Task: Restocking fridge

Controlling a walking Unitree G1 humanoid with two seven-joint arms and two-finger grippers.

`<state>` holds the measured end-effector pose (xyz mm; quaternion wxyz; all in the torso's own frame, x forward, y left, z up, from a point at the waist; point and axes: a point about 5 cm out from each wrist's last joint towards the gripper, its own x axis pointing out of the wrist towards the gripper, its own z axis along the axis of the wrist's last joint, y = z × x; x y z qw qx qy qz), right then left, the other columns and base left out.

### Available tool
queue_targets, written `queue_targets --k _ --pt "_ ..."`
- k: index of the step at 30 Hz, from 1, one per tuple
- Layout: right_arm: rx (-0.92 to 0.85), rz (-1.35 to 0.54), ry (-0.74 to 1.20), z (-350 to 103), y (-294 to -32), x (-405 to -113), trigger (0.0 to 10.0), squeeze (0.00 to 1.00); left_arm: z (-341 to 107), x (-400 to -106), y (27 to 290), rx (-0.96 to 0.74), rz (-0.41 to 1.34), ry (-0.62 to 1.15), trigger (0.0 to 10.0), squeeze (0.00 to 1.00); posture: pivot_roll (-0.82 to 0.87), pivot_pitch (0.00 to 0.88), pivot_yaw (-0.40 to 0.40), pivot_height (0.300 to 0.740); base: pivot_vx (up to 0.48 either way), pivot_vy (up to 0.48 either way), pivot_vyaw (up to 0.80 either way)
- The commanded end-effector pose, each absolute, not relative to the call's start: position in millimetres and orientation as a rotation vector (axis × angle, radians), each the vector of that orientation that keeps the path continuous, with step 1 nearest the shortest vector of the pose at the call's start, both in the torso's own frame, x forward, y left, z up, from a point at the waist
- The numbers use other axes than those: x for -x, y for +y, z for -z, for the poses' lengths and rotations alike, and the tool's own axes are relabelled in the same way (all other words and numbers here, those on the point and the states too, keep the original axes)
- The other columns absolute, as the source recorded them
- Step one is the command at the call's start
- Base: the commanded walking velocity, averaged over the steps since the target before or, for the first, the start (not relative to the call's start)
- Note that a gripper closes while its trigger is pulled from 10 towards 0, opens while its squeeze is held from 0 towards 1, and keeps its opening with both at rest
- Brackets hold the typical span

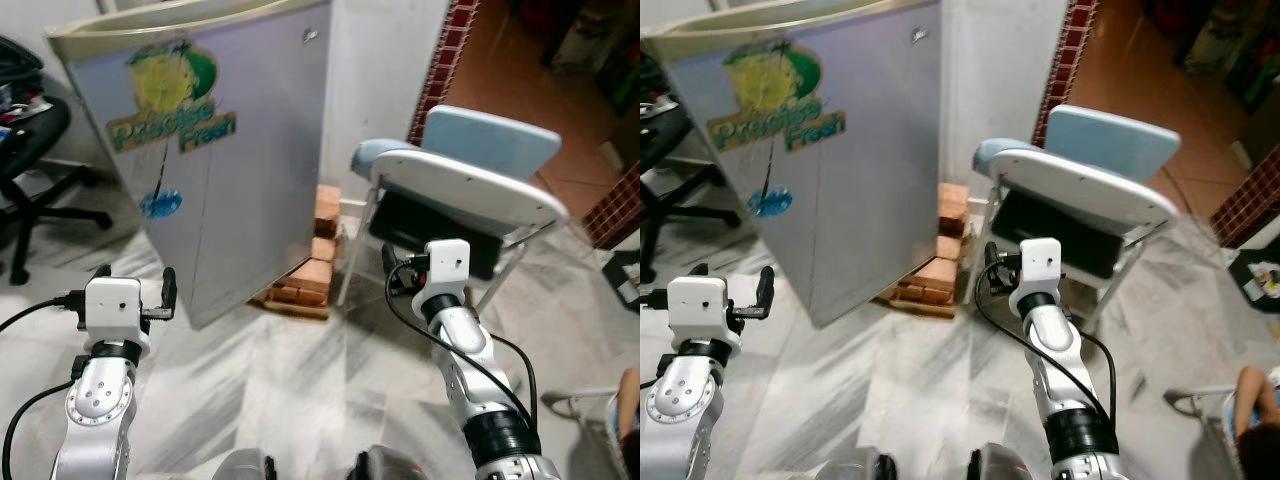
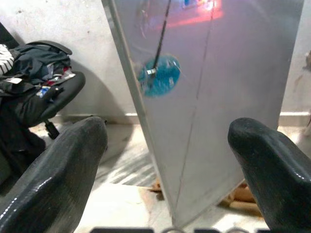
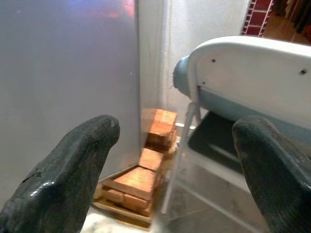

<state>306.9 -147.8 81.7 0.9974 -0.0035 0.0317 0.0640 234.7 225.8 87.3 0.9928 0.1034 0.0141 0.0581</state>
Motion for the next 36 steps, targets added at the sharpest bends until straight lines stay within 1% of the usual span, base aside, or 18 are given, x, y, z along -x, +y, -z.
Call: queue_targets --k 1,6,10,22,29,33,36 --pt "0.008 -0.104 0.074 -81.3 -155.4 -307.2 10.0 0.0 -85.0 -236.5 220.1 -0.195 -0.104 0.037 10.0 0.0 0.02 0.099 -0.005 0.74 0.0 0.48 -0.8" --pt "0.005 -0.116 0.067 -83.8 -152.6 -310.4 10.0 0.0 -84.4 -238.6 217.8 -0.189 -0.105 0.037 10.0 0.0 0.02 0.098 -0.004 0.74 0.0 0.48 -0.8" --pt "0.001 -0.115 0.066 -84.2 -153.2 -311.7 10.0 0.0 -78.9 -234.4 211.1 -0.178 -0.087 0.053 10.0 0.0 0.02 0.098 -0.003 0.74 0.0 0.48 -0.8" --pt "-0.001 -0.107 0.067 -82.8 -154.6 -310.5 10.0 0.0 -82.1 -238.8 217.2 -0.167 -0.082 0.046 10.0 0.0 0.02 0.108 -0.007 0.74 0.0 0.48 -0.8" --pt "0.01 -0.091 0.072 -80.8 -161.3 -308.1 10.0 0.0 -78.4 -233.7 212.9 -0.168 -0.072 0.053 10.0 0.0 0.02 0.113 -0.005 0.74 0.0 0.48 -0.8" --pt "0.014 -0.082 0.079 -77.6 -165.6 -304.1 10.0 0.0 -75.7 -231.8 215.0 -0.164 -0.079 0.065 10.0 0.0 0.02 0.103 0.001 0.74 0.0 0.48 -0.8" --pt "0.018 -0.072 0.081 -75.2 -167.3 -302.3 10.0 0.0 -72.4 -230.7 216.0 -0.164 -0.075 0.074 10.0 0.0 0.02 0.078 0.024 0.74 0.0 0.48 -0.8"
